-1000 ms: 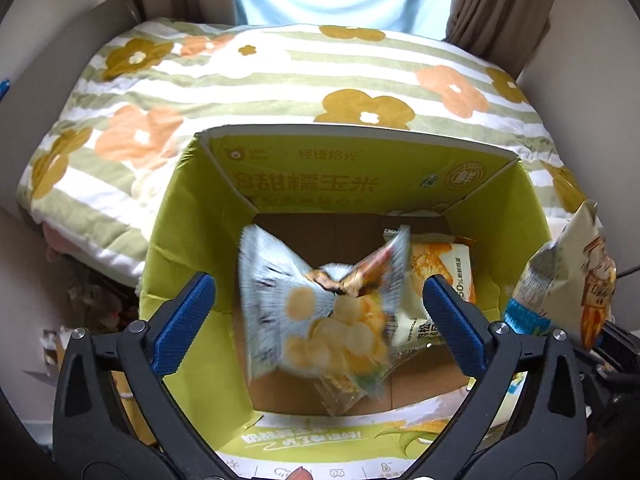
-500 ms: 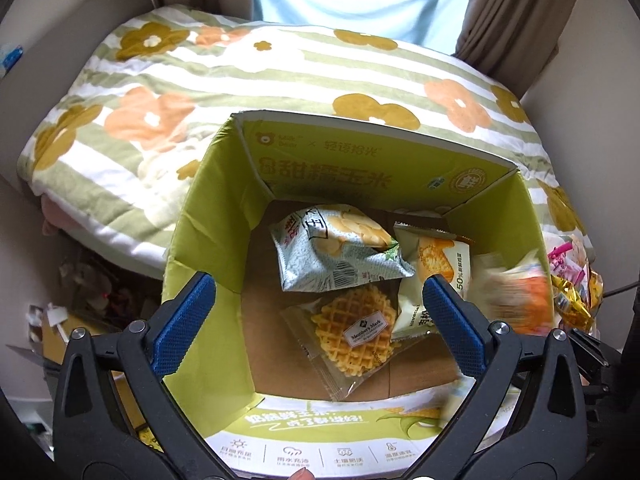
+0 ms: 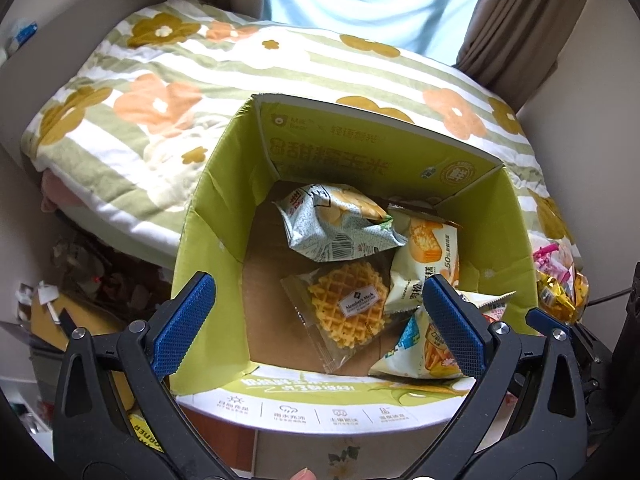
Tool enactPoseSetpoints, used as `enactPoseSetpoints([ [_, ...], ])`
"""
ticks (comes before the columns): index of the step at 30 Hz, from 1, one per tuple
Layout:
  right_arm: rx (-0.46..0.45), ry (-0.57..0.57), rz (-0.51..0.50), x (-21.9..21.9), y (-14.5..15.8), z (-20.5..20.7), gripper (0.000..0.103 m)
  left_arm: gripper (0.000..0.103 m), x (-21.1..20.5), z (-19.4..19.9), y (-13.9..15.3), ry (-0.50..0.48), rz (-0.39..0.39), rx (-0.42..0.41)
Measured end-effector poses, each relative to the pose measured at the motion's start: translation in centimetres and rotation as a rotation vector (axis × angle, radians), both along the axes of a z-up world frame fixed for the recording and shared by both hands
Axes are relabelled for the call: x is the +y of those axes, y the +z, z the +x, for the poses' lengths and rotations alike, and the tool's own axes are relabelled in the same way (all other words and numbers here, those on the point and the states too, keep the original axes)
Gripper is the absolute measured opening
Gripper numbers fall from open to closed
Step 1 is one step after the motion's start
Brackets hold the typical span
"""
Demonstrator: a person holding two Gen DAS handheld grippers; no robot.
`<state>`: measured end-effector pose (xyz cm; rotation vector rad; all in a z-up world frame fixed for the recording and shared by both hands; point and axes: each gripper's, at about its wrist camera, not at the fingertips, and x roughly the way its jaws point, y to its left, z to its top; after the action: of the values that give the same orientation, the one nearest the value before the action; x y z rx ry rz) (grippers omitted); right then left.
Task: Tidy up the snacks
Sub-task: 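Withdraw both tools from the box toward the remaining snacks, then lower the left tool onto the pink packet while the right tool approaches the shrimp-flake bag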
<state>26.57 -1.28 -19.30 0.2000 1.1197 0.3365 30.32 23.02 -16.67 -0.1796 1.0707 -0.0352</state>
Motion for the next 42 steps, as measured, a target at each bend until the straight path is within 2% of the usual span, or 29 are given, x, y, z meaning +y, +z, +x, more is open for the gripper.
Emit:
enactPoseSetpoints([
  [9, -0.015, 0.02, -0.043, 0.0, 1.8, -1.8, 0.102, 0.103, -0.9, -1.6, 0.8, -0.033, -0.037, -0.025],
  [20, -0.089, 0.004, 0.01, -4.1, 4.8, -4.8, 0.102, 0.103, -4.7, -4.6, 3.1, -0.043, -0.035, -0.084],
  [26, -0.142, 0.009, 0.015, -8.8, 6.7, -7.0, 0.102, 0.103, -8.7, -7.1, 4.7, -0.016, -0.031, -0.124],
  [31, -0.163, -0.013, 0.024, -14.1, 7.7, -9.0, 0.102, 0.103, -13.7, -9.3, 5.3, -0.027, -0.034, -0.143],
  [37, -0.165, -0.049, 0.057, -20.4, 7.9, -10.7, 0.102, 0.103, -20.1, -11.8, 4.9, -0.045, -0.015, -0.141],
  [42, -0.144, -0.068, 0.078, -24.7, 6.8, -11.3, 0.102, 0.103, -24.7, -13.2, 3.2, -0.067, -0.008, -0.107],
])
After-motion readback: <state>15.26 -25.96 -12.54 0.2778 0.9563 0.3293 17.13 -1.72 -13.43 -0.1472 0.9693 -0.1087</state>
